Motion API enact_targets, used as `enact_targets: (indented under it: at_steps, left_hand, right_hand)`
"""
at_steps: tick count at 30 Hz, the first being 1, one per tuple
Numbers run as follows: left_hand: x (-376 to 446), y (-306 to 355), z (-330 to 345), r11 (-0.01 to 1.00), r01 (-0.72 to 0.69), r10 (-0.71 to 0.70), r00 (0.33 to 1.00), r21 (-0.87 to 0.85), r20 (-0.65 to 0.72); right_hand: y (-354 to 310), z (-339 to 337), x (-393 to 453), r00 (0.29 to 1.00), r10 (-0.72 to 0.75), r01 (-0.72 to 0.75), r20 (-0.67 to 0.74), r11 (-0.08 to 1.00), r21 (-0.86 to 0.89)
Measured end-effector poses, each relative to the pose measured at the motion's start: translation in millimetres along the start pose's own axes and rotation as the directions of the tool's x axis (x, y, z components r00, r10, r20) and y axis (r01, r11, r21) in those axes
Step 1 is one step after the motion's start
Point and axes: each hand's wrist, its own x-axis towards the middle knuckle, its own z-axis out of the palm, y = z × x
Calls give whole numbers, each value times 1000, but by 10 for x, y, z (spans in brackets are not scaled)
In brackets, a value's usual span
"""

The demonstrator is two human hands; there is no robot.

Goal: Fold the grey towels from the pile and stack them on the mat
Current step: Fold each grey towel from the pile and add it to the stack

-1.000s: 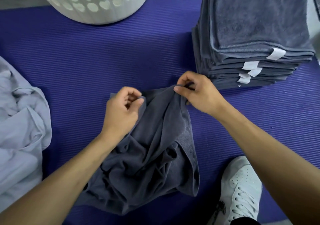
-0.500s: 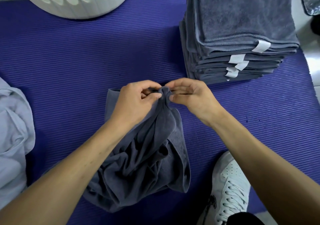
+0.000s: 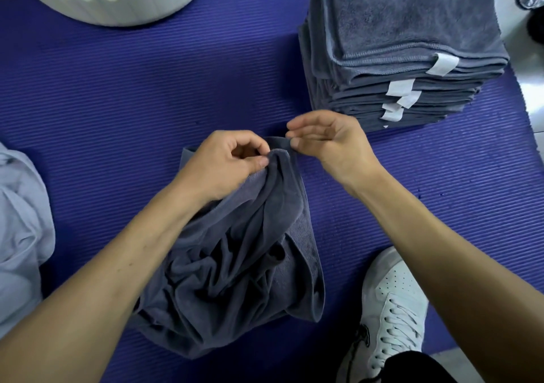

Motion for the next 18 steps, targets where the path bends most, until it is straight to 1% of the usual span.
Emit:
enact_targets:
  at_steps: [3, 6, 12, 18]
  left_hand:
    - [40, 32, -47, 999, 49, -49, 999, -9, -1]
    - [40, 51, -58, 996, 90, -90, 996, -20, -9]
    - [18, 64, -42, 990, 127, -128, 992, -58, -21]
    - [18, 53, -29, 991, 123, -123, 992, -48, -12]
  right_hand:
    - [-28, 13, -19, 996, -49, 49, 76, 999, 0]
    - [-23, 43, -29, 992, -72, 72, 100, 997, 9]
    - [42, 11, -64, 995, -1, -13, 99, 990, 139]
    - [1, 37, -77, 997, -22, 22, 68, 1000, 7]
